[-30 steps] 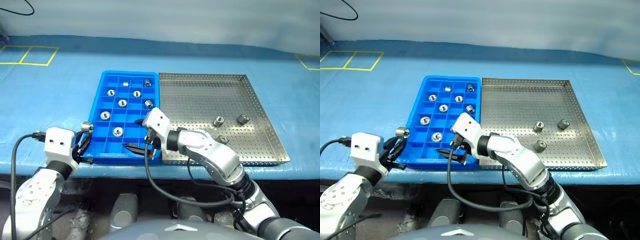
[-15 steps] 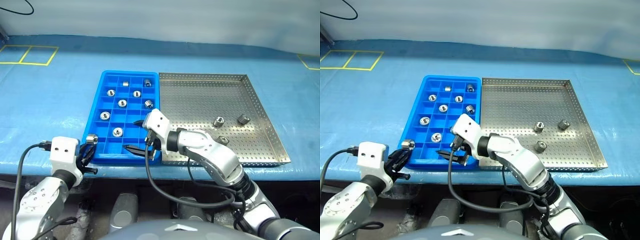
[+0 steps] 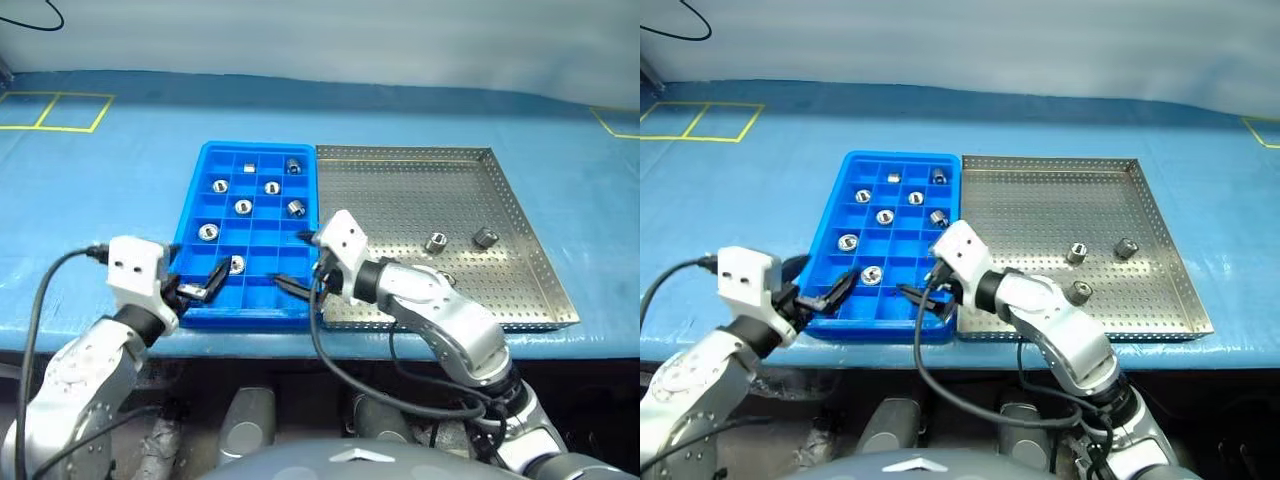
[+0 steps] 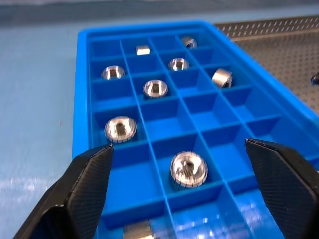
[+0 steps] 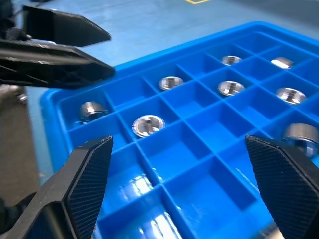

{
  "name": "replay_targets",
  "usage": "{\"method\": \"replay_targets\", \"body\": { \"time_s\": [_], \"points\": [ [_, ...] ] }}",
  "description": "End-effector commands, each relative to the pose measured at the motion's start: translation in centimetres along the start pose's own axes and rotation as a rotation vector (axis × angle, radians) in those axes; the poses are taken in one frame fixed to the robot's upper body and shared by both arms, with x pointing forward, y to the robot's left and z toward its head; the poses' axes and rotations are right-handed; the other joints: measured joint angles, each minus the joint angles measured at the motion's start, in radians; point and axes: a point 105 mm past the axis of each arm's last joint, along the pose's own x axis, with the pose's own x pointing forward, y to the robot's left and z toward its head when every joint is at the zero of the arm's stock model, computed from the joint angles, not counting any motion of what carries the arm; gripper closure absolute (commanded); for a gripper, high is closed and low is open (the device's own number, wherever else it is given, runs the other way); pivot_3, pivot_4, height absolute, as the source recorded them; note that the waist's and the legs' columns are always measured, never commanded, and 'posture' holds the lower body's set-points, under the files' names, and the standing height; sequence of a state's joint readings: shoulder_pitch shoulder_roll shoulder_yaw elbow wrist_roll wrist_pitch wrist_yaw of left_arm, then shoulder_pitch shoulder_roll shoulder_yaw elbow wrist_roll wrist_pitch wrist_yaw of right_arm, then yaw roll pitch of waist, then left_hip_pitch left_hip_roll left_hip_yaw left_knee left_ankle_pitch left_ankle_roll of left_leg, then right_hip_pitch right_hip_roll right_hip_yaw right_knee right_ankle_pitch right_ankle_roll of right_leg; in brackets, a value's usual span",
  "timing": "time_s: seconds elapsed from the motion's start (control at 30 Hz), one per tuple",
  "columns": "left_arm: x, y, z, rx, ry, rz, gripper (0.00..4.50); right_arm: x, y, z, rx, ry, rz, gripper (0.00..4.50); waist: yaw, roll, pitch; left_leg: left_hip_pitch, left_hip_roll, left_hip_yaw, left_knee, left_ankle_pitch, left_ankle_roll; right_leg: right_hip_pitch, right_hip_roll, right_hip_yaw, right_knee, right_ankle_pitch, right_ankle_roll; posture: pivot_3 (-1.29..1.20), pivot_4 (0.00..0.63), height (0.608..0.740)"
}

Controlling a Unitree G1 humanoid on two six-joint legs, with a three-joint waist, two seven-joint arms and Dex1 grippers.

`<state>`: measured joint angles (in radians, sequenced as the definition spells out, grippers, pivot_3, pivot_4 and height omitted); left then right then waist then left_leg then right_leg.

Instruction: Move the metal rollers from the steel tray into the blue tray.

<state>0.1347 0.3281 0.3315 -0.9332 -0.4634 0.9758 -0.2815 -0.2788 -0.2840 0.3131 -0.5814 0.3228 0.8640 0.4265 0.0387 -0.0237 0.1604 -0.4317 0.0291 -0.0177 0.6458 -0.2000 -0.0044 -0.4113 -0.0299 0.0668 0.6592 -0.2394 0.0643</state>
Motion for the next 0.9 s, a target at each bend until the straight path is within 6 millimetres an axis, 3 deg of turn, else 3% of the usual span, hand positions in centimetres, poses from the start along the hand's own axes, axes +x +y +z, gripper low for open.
{"method": "replay_targets", "body": {
  "time_s": [0.03,0.17,0.27,0.4,0.63,0.9],
  "points": [
    [2.1,-1.8,1.7,-0.011,-0.12,-0.082,0.04,-2.4,-3.5,0.8,0.02,-0.023,-0.25,0.0,-0.004,0.0,0.0,0.0,0.0,0.0,0.0,0.0,0.0,0.0,0.0,0.0,0.0,0.0,0.0,0.02,0.15,0.74],
    [4.7,-4.7,1.4,-0.07,-0.143,-0.192,0.04,-5.7,-8.0,-0.8,0.11,0.053,-0.567,0.0,-0.026,0.0,0.0,-0.002,0.0,0.002,0.0,0.0,0.0,0.001,0.001,0.001,0.0,0.003,-0.003,-0.06,0.15,0.74],
    [5.5,-6.3,1.1,-0.107,-0.145,-0.256,0.04,-7.4,-9.6,-1.7,0.162,0.096,-0.704,0.0,-0.053,0.0,0.0,-0.004,-0.001,0.002,0.0,0.0,0.001,0.0,0.001,0.002,0.0,0.004,-0.002,-0.08,0.15,0.74],
    [5.5,-8.8,-0.1,-0.019,-0.095,-0.404,0.04,-8.8,-11.5,-3.6,0.2,0.201,-0.837,0.0,-0.091,0.001,0.0,-0.004,0.0,0.002,-0.001,0.0,0.001,-0.001,0.003,0.002,0.001,0.004,-0.002,-0.11,0.15,0.74],
    [4.4,-11.5,-1.5,0.066,-0.032,-0.638,0.04,-7.6,-13.2,-4.6,0.248,0.245,-0.848,0.0,-0.133,0.002,0.001,-0.001,0.001,0.004,0.0,0.0,0.001,0.001,0.004,0.005,0.002,0.001,0.003,-0.11,0.15,0.74],
    [3.5,-12.7,-2.4,0.107,-0.006,-0.722,0.04,-6.3,-15.5,-5.8,0.294,0.266,-0.86,0.0,-0.133,0.003,0.001,-0.002,0.0,0.005,-0.001,0.0,0.001,0.0,0.004,0.006,0.001,0.002,0.004,-0.09,0.15,0.74]
  ]
}}
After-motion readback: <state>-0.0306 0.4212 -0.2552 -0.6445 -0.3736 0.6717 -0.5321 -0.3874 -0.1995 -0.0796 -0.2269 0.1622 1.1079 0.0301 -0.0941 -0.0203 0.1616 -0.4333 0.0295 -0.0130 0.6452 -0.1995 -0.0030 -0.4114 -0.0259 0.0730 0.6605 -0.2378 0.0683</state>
